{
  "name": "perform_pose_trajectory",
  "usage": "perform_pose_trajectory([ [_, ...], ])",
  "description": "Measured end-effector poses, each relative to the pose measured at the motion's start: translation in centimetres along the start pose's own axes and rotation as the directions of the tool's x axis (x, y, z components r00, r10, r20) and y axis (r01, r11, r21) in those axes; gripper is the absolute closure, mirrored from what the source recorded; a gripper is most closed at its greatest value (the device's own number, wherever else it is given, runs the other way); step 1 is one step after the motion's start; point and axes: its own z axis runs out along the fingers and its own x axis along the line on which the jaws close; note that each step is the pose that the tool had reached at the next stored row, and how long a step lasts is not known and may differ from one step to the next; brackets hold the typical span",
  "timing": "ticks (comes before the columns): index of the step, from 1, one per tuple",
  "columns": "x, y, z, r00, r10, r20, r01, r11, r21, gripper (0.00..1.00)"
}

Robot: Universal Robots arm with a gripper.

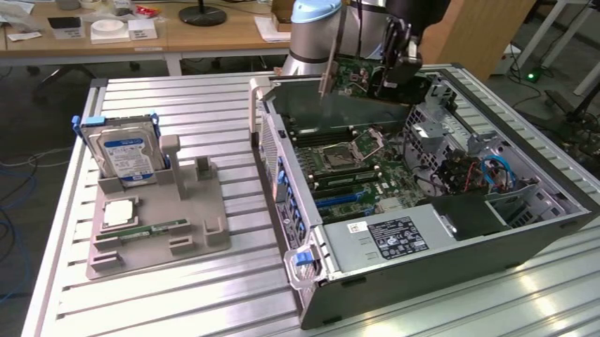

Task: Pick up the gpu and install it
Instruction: 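Insert the gpu into the slot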

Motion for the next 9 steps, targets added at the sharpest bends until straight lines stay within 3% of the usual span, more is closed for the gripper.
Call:
perform_pose_trajectory([
  [9, 0.09, -0.02, 0.47, 0.9926, -0.122, 0.0037, 0.122, 0.9925, 0.0083, 0.73],
])
